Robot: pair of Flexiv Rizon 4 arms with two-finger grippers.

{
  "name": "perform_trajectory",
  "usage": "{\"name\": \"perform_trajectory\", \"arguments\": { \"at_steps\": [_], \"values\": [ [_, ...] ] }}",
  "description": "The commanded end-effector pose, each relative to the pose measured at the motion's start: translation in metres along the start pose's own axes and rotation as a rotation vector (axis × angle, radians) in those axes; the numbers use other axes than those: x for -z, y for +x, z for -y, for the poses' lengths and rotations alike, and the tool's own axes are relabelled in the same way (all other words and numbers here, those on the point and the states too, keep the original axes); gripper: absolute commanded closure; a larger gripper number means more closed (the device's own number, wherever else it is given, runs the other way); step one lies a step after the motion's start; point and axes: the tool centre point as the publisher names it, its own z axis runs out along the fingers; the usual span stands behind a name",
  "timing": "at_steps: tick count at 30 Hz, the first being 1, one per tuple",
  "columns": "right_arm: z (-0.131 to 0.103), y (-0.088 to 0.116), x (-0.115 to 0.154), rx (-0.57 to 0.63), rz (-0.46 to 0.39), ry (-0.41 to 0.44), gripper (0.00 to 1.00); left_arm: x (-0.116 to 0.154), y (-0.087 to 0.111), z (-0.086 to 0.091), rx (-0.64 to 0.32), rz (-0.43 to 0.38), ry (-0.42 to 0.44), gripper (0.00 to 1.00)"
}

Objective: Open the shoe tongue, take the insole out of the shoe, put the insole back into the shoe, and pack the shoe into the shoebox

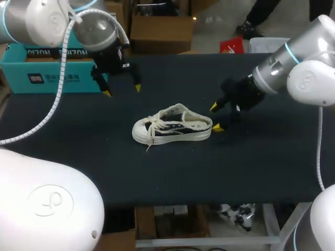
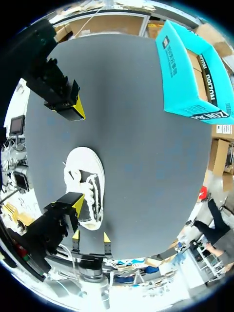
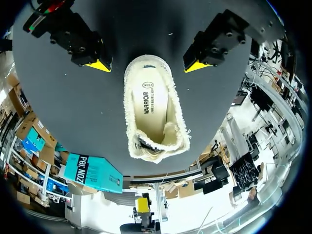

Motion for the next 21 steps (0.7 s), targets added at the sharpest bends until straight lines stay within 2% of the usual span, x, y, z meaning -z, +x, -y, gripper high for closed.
{"name": "perform_trajectory", "arguments": {
  "at_steps": [1, 3, 6, 10, 13, 21],
  "values": [
    [0.006, 0.004, -0.012, -0.011, 0.016, -0.029, 0.0, -0.016, 0.021, -0.011, 0.215, 0.064, 0.116, 0.0],
    [0.005, 0.003, -0.017, -0.02, 0.017, -0.034, 0.0, -0.019, 0.026, -0.008, 0.273, 0.067, 0.122, 0.0],
    [0.005, 0.002, -0.023, -0.027, 0.017, -0.042, 0.0, -0.021, 0.03, -0.002, 0.312, 0.057, 0.098, 0.0],
    [0.006, 0.0, -0.029, -0.037, 0.023, -0.051, 0.0, -0.024, 0.033, 0.0, 0.306, 0.046, 0.072, 0.0],
    [0.006, -0.002, -0.034, -0.041, 0.017, -0.067, 0.0, -0.026, 0.035, 0.0, 0.276, 0.029, 0.029, 0.0],
    [0.007, -0.002, -0.044, -0.047, -0.013, -0.096, 0.0, -0.029, 0.036, -0.001, 0.092, 0.003, -0.086, 0.0]
  ]
}}
